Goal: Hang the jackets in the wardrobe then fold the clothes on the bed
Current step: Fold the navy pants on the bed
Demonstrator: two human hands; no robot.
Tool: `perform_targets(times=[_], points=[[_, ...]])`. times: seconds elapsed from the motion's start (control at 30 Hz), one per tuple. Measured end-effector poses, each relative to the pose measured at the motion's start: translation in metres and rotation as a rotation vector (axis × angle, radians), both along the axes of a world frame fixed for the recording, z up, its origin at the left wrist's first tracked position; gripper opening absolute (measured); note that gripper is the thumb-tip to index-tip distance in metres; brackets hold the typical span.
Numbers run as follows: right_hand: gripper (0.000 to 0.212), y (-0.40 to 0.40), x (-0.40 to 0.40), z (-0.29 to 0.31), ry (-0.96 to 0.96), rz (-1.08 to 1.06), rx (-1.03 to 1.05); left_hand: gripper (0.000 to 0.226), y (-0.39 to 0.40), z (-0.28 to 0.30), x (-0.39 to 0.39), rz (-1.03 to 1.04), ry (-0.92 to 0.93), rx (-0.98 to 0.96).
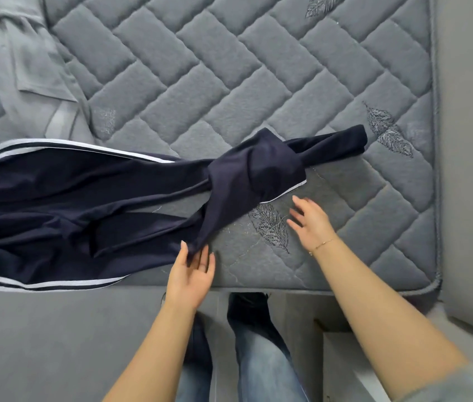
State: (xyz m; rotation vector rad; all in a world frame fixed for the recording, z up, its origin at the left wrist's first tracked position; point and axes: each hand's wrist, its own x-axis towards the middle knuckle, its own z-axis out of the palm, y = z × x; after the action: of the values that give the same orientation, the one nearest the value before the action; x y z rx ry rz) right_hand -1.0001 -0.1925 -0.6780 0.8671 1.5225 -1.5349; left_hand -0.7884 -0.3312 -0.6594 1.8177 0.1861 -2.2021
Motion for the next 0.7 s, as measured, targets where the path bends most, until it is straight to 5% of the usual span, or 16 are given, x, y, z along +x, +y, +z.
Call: perform_targets(times=[0.2, 0.3, 0.37, 0.43, 0.53, 0.63, 0.7], points=[[0.015, -0.042, -0.018, 0.002, 0.098, 0.164, -0.049, 0.02, -0.018, 0.003, -0.009, 0.045, 0.064, -0.009], [0.01, -0.033, -0.018, 0.017, 0.225, 0.016, -0.07, 0.024, -0.016, 0.011, -0.012, -0.032, -0.024, -0.042], [0.015, 0.0, -0.016, 0.03, 0.289, -0.216, -0.056, 0.042, -0.013, 0.017, -0.011, -0.25, -0.06, -0.074], [0.021, 0.043, -0.01, 0.04, 0.275, -0.415, -0.018, 0.057, -0.005, 0.025, -0.013, -0.69, -0.086, -0.133], [0.024, 0.097, 0.01, 0.037, 0.181, -0.486, 0.082, 0.047, 0.009, 0.033, -0.017, -1.133, -0.192, -0.452], [0.016, 0.126, 0.035, 0.019, 0.055, -0.44, 0.163, 0.01, 0.012, 0.03, -0.021, -1.349, -0.266, -1.058], [0.014, 0.137, 0.045, 0.007, -0.018, -0.435, 0.175, 0.02, 0.004, 0.02, -0.029, -1.593, -0.242, -1.317]])
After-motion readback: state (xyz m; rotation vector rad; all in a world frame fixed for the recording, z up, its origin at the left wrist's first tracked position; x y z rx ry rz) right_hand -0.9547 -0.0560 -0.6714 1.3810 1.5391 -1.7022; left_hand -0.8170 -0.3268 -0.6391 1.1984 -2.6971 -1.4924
